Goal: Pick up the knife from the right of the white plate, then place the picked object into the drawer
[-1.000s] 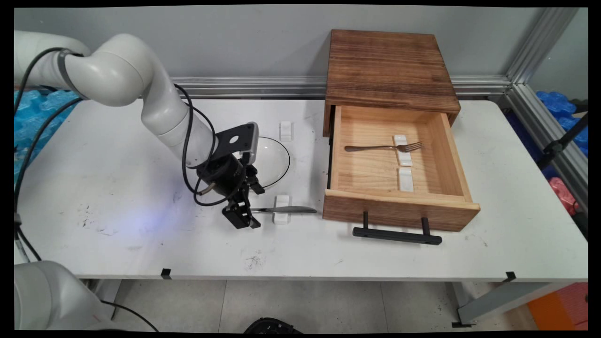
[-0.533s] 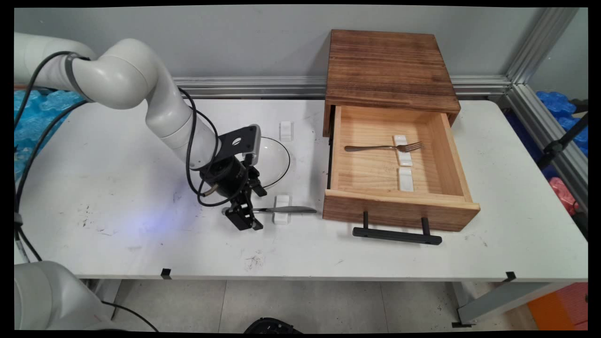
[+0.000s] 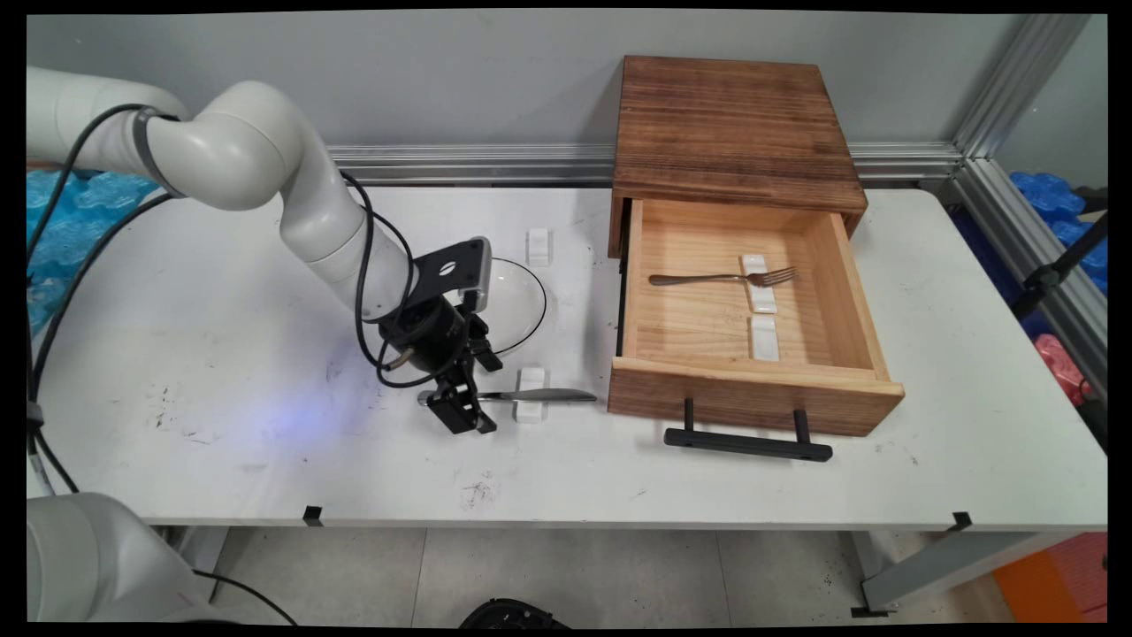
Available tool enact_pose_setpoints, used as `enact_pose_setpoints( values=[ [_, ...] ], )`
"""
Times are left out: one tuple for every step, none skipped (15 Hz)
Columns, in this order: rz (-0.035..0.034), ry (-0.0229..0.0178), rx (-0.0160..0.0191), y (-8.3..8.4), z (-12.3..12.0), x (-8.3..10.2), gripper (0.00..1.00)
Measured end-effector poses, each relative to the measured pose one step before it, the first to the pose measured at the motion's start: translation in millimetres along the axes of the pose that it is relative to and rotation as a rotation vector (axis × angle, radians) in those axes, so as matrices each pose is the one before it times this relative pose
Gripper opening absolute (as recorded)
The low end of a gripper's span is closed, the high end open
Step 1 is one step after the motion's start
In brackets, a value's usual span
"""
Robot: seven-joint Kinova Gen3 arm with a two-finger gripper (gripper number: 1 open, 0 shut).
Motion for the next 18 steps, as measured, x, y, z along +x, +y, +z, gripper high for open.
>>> enact_pose_setpoints(
  values=[
    [-0.00114,0.00050,-0.00023,-0.55,0.70,-0.23,1.00],
    [-0.00045,0.00014,-0.00031,-0.37,0.48,-0.10,1.00],
    [-0.00052,0.00023,-0.00037,-0.54,0.73,-0.33,1.00],
    [0.00004,0.00012,-0.00041,-0.46,0.58,-0.27,1.00],
    [0.00024,-0.00021,-0.00066,-0.45,0.62,-0.38,1.00],
    [0.00054,-0.00060,-0.00060,-0.60,0.65,-0.36,1.00],
    [0.00098,-0.00051,-0.00030,-0.49,0.39,-0.39,1.00],
    [0.00040,-0.00060,-0.00014,-0.33,0.28,-0.31,1.00],
    [0.00143,-0.00056,0.00040,-0.64,0.28,-0.43,0.00],
    [0.00064,-0.00027,0.00023,-0.43,0.17,-0.31,0.00],
    [0.00160,-0.00053,0.00067,-0.86,0.20,-0.63,0.00],
    [0.00092,-0.00046,0.00010,-0.46,0.11,-0.53,0.00],
    [0.00093,-0.00042,-0.00033,-0.32,0.14,-0.52,0.00],
    [0.00079,-0.00038,-0.00052,-0.23,0.04,-0.71,0.00],
    [0.00093,-0.00059,-0.00087,-0.17,0.08,-0.36,0.00],
    [0.00044,-0.00047,-0.00074,-0.06,-0.10,-0.54,0.00],
    [0.00093,-0.00050,-0.00099,-0.01,-0.04,-0.51,0.00],
    [0.00048,-0.00033,-0.00060,0.00,-0.17,-0.44,0.00]
  ],
)
